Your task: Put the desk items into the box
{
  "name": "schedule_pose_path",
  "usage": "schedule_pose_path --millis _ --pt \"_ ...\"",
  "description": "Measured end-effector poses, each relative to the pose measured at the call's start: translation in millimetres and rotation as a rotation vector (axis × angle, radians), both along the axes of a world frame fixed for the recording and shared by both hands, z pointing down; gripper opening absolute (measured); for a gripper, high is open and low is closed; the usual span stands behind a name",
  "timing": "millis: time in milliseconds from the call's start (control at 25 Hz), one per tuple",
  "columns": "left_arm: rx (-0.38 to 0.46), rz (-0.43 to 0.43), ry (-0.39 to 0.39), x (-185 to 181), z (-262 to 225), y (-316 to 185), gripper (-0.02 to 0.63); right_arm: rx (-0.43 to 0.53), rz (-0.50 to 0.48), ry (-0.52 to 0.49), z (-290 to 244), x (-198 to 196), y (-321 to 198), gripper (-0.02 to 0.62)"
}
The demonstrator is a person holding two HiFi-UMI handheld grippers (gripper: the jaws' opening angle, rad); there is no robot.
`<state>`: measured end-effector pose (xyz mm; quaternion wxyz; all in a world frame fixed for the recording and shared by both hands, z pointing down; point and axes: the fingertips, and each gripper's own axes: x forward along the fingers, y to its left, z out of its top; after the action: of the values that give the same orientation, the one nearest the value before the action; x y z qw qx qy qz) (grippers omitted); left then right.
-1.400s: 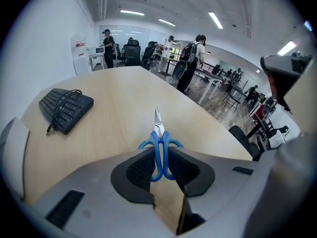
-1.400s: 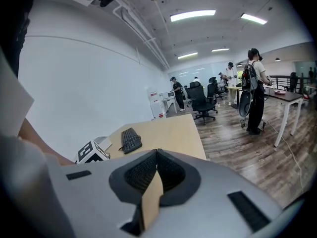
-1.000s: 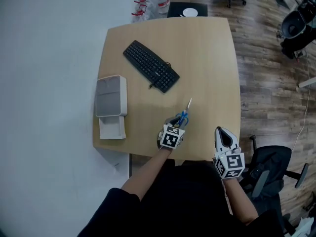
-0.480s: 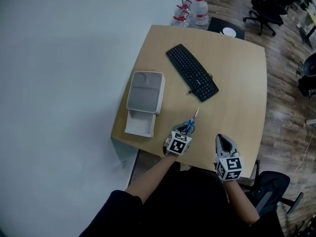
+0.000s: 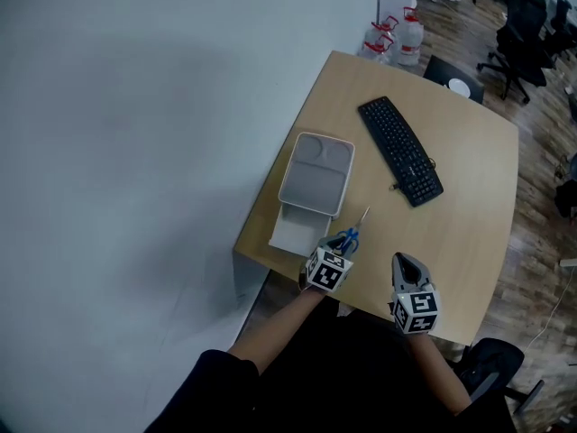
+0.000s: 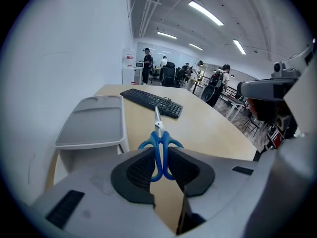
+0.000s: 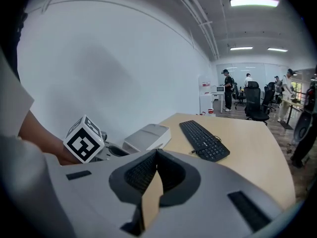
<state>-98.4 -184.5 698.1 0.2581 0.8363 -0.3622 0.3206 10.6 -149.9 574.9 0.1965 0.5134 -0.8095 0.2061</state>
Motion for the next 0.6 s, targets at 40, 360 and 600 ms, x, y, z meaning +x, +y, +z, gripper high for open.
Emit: schedule_pose_path --millis 40,360,600 --pt "0.002 -0.004 -0.001 -11 0 -1 0.084 -0.002 -0.006 0.002 1 -11 -3 0.060" --pt "0.009 -0.036 -0.027 -94 2 -4 0.084 -0.006 -0.068 -0.008 1 -94 -19 0.060" --pt "0.019 -0.007 -0.071 -137 10 -8 0.084 -0.015 -0.089 0.002 6 -131 -19 0.060"
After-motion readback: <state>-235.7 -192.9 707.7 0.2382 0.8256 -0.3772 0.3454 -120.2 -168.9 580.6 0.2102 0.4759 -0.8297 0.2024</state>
